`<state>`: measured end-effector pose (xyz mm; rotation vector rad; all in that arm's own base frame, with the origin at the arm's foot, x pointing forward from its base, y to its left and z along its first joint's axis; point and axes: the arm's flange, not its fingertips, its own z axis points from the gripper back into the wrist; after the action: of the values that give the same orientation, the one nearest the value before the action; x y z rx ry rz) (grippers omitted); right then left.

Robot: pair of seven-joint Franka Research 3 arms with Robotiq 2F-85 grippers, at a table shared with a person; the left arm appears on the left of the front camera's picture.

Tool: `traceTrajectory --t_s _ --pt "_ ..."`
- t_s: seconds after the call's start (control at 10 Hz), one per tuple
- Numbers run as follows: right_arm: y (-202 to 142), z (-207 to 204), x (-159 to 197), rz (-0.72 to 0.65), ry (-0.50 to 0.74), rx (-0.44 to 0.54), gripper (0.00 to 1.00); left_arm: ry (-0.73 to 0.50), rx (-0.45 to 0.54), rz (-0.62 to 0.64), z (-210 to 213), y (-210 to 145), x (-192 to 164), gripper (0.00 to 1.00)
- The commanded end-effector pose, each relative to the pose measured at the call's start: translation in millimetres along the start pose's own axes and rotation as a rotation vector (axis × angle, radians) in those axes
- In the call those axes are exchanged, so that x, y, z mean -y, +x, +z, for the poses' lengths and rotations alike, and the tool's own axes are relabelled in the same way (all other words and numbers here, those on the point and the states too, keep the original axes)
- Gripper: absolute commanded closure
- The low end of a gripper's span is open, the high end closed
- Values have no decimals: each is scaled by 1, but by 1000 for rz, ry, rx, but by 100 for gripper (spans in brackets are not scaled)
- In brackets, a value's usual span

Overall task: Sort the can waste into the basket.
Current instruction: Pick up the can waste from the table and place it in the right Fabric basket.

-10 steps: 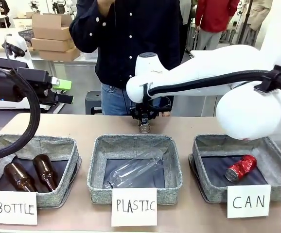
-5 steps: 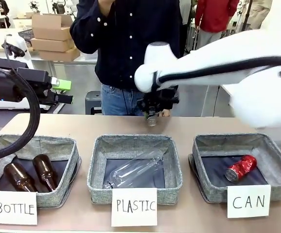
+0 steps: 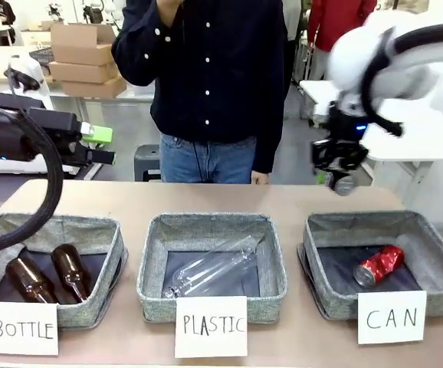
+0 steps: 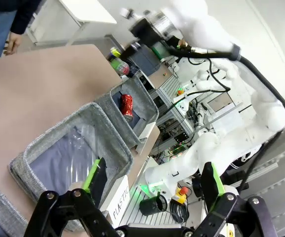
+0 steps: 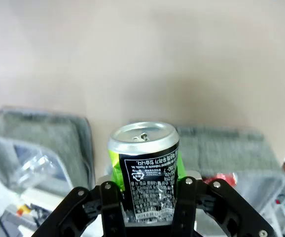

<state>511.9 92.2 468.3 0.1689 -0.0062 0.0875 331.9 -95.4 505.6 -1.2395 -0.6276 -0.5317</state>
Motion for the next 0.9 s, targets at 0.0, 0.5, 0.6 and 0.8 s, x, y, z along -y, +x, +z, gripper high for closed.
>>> traceTrajectory --t_s 0.0,0.5,0.6,0.8 --pt "-88 4 18 -29 80 47 100 -4 18 -4 0 0 1 0" --pt "-168 -13 36 -43 104 79 100 -4 18 -4 0 0 1 0" --pt "-163 -15 35 -43 87 70 100 -4 18 -4 0 0 1 0" --pt "-155 -14 35 -48 80 78 2 -4 18 -4 0 0 1 0"
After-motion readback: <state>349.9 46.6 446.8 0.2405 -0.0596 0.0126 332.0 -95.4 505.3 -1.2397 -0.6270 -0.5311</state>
